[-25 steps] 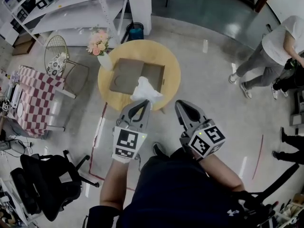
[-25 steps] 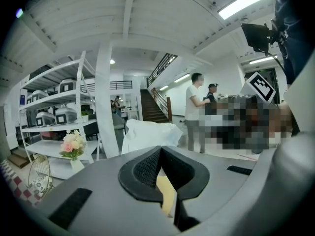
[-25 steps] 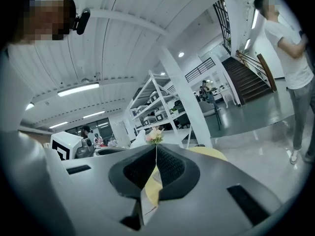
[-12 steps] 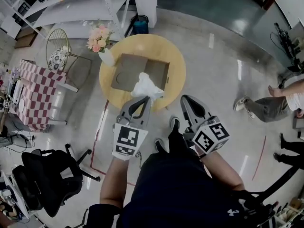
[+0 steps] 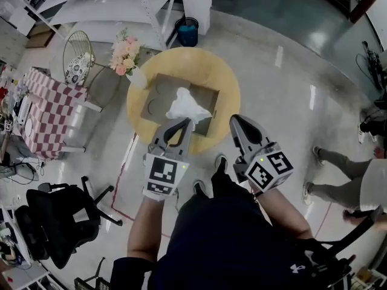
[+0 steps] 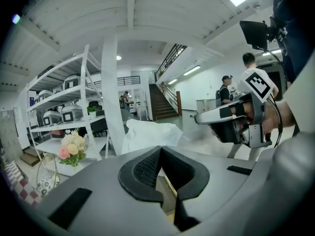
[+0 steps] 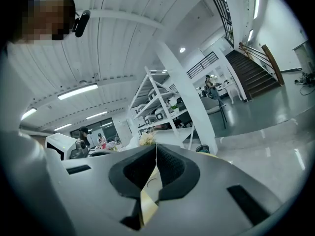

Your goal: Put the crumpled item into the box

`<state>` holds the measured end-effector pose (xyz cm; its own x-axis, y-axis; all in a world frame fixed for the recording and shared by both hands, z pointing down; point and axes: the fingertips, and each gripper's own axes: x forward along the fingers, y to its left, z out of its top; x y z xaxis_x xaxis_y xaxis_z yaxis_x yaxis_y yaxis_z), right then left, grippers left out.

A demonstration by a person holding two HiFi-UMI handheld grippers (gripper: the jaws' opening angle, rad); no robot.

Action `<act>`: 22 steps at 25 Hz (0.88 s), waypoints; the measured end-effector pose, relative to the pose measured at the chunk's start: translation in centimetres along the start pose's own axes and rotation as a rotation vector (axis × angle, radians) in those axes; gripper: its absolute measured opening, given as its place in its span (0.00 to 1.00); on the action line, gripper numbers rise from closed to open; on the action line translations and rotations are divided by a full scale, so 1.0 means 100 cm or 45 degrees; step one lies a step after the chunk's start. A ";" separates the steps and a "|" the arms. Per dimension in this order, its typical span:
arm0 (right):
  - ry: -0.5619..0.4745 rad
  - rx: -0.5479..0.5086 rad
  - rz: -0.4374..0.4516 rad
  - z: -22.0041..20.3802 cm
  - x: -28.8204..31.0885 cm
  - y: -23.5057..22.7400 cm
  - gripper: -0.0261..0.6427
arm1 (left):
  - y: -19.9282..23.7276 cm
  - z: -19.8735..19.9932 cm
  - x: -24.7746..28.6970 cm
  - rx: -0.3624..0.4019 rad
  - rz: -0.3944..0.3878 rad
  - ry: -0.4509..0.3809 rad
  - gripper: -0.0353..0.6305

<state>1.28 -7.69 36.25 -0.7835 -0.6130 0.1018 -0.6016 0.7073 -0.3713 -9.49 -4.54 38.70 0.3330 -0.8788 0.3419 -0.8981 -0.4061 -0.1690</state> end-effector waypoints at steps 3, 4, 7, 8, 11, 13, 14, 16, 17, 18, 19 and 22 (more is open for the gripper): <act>-0.003 -0.007 0.011 0.009 0.015 -0.019 0.06 | 0.009 0.003 0.016 -0.004 0.030 0.008 0.08; -0.009 -0.013 0.012 0.014 0.020 -0.026 0.06 | 0.012 0.005 0.021 -0.003 0.039 0.011 0.08; -0.045 -0.071 0.006 0.034 0.034 -0.046 0.06 | 0.024 0.014 0.035 -0.016 0.085 0.008 0.08; -0.058 -0.104 0.001 0.041 0.039 -0.052 0.06 | 0.029 0.017 0.039 -0.035 0.109 0.002 0.08; -0.087 -0.186 -0.023 0.057 0.054 -0.072 0.06 | 0.049 0.024 0.048 -0.131 0.208 -0.037 0.08; -0.100 -0.214 -0.035 0.064 0.063 -0.081 0.06 | 0.060 0.029 0.051 -0.177 0.266 -0.069 0.08; -0.105 -0.226 -0.034 0.066 0.066 -0.083 0.06 | 0.064 0.032 0.052 -0.183 0.286 -0.080 0.08; -0.112 -0.247 -0.025 0.069 0.073 -0.086 0.06 | 0.070 0.037 0.056 -0.183 0.309 -0.094 0.08; -0.112 -0.255 -0.018 0.070 0.076 -0.087 0.06 | 0.072 0.039 0.059 -0.190 0.315 -0.098 0.08; -0.111 -0.261 -0.011 0.071 0.079 -0.088 0.06 | 0.073 0.039 0.061 -0.202 0.318 -0.102 0.08; -0.109 -0.263 -0.005 0.071 0.081 -0.089 0.06 | 0.075 0.039 0.064 -0.216 0.320 -0.104 0.08; -0.102 -0.254 0.004 0.069 0.088 -0.091 0.06 | 0.081 0.033 0.072 -0.256 0.326 -0.095 0.08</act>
<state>0.94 -21.92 34.19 -0.7755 -0.6309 0.0244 -0.6241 0.7601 -0.1809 -13.44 -14.99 36.76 0.1028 -0.9649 0.2416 -0.9915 -0.1187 -0.0524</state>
